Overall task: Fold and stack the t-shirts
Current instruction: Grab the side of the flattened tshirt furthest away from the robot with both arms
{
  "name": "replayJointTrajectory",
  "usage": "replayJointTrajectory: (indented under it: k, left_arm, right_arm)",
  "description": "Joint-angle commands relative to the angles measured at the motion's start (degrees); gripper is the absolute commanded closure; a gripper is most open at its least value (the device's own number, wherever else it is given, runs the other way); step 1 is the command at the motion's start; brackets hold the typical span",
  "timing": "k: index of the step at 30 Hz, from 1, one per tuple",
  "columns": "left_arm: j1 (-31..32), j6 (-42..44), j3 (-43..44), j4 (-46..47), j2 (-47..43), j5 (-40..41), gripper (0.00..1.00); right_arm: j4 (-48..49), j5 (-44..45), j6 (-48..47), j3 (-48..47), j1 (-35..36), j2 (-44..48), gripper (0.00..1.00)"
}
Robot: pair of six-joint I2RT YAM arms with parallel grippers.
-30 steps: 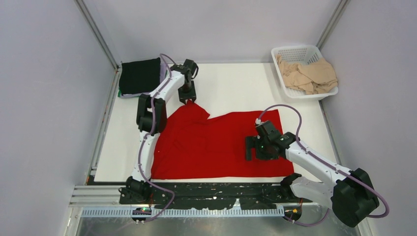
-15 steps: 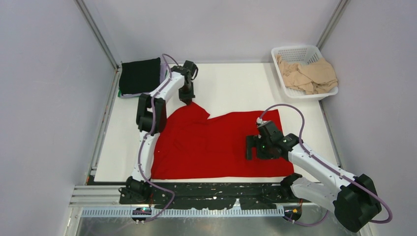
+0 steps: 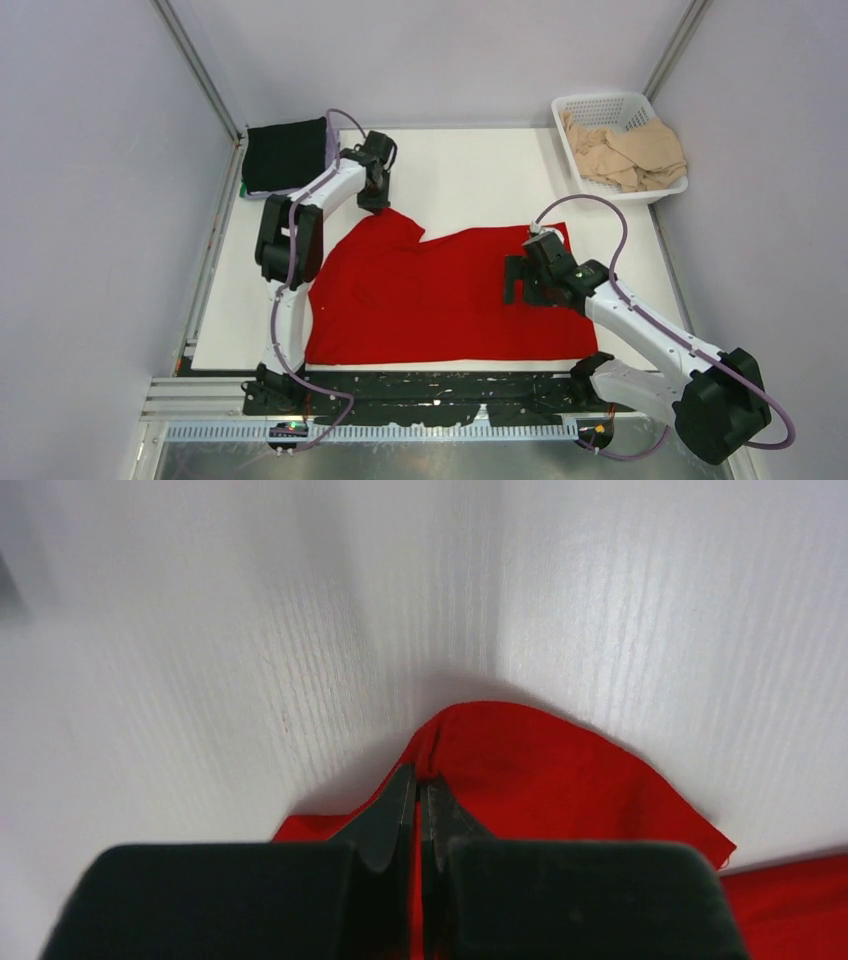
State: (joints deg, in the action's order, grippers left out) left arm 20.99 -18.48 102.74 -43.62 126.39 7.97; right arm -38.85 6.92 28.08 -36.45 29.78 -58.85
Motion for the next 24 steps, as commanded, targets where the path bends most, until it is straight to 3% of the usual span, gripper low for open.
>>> replayJointTrajectory:
  k: [1,7,10,13,14,17,24]
  left_arm:
    - [0.19,3.62,-2.49,7.17,-6.99,0.76,1.0]
    - [0.32,5.03,-14.53,17.79,-13.68,-6.04,1.0]
    - [0.66,5.12,-19.94,21.28,-17.37,-6.75,1.0]
    - [1.2,5.21,-25.17,25.14,-21.08,-7.57,1.0]
    - [1.58,5.21,-28.48,27.94,-23.31,-7.7,1.0]
    - [1.85,5.04,-31.38,30.82,-25.24,-9.56,1.0]
    - [2.27,4.57,-34.29,33.46,-28.17,-11.37,1.0]
  right_arm:
    - [3.0,7.23,2.58,-4.97,-1.7,-1.56,0.05]
    - [8.8,4.86,4.84,-8.59,-12.59,-9.67,0.05]
    - [11.02,8.08,5.31,-12.39,-17.61,-14.4,0.05]
    - [12.51,13.38,5.51,-16.67,-19.37,-22.83,0.04]
    - [11.79,16.24,5.75,-22.87,-20.26,-30.11,0.02]
    - [11.4,18.85,6.37,-30.84,-20.51,-37.44,0.0]
    - [6.73,22.63,6.91,-43.28,-20.58,-51.37,0.09]
